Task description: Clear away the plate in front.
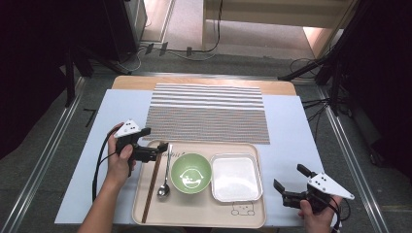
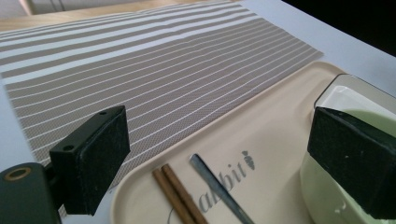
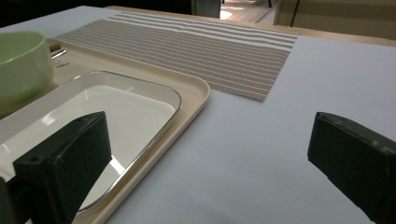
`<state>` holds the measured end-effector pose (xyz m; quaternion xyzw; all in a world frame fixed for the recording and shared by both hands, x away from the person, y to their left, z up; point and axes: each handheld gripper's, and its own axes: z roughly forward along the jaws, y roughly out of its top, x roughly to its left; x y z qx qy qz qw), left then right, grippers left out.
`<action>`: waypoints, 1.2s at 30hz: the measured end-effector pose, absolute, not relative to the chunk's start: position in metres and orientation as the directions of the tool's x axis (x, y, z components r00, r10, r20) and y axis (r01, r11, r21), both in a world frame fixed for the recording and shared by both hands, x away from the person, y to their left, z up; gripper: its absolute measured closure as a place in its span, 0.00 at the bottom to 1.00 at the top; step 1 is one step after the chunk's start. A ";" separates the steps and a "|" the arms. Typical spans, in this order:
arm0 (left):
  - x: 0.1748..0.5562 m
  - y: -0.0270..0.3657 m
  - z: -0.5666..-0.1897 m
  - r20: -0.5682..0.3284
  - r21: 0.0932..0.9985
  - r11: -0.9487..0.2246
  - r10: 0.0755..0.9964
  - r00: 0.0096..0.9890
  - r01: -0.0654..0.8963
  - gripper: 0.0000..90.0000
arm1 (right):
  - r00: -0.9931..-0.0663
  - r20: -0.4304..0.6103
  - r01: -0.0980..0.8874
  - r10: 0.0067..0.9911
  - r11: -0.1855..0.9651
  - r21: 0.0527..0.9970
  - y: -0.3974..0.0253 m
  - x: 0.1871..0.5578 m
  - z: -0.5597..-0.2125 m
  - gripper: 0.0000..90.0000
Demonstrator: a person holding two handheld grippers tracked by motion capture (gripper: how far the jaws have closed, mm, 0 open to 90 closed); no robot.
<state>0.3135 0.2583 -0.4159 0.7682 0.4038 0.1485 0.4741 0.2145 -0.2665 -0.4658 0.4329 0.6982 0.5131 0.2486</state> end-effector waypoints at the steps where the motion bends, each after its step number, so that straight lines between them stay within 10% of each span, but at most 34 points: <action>1: 0.310 0.261 -0.418 -0.160 0.851 -0.216 0.762 0.628 0.479 0.06 | -0.500 0.102 0.352 0.860 0.094 0.931 -0.267 0.214 -0.465 0.00; 36: 0.227 0.343 -0.447 -0.215 0.853 -0.138 0.784 0.582 0.503 0.05 | -0.507 0.107 0.349 0.855 0.091 0.933 -0.287 0.212 -0.466 0.00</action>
